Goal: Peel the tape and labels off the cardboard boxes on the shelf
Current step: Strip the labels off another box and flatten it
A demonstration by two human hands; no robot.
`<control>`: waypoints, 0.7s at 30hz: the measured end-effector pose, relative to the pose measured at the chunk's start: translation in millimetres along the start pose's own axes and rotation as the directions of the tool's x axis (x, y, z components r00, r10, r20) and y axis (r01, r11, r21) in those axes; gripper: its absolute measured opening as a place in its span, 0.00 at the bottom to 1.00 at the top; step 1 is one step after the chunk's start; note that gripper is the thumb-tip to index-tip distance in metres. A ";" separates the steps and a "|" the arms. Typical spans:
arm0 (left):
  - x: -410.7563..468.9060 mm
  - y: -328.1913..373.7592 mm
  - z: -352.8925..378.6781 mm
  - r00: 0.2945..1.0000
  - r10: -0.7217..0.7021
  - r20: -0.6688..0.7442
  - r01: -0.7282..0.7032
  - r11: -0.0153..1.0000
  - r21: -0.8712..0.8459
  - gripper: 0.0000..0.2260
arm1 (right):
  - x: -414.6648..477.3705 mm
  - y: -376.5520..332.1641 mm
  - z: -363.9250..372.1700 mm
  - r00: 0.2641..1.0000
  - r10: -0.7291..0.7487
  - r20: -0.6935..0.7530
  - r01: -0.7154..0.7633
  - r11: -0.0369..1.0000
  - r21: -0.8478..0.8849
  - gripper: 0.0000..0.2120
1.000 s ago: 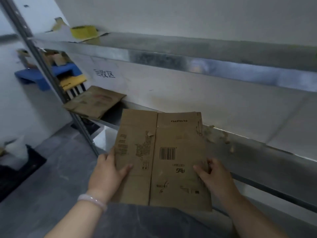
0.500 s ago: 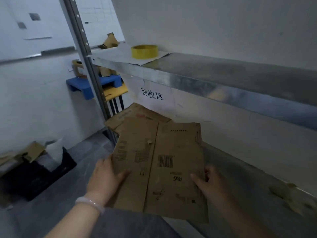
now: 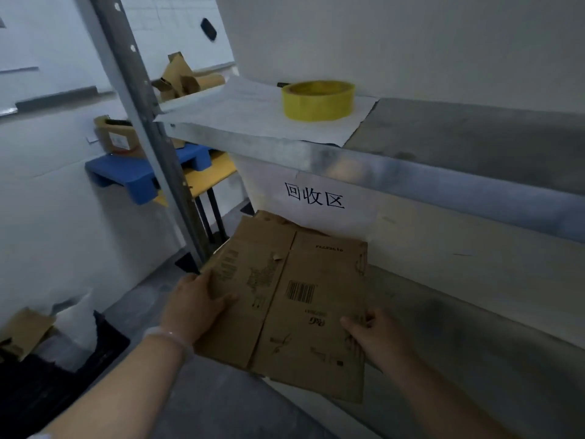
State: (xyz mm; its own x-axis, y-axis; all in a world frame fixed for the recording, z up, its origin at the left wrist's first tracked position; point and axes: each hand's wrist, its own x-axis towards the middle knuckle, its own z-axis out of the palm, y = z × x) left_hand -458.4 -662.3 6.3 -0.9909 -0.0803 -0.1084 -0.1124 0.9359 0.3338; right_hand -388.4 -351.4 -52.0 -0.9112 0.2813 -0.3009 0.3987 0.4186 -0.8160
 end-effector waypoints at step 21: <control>81.1 57.3 35.1 0.622 0.763 0.176 -0.780 0.624 0.049 0.35 | -15.4 -54.4 32.6 0.876 0.080 -0.476 -0.166 0.976 -0.143 0.14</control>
State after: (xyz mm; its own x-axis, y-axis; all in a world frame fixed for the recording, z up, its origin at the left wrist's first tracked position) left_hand -542.5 -603.1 -16.3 -0.6887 0.7247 0.0221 0.7061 0.6635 0.2473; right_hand -399.4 -406.7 -19.2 -0.7170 0.6908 -0.0936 0.5553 0.4848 -0.6757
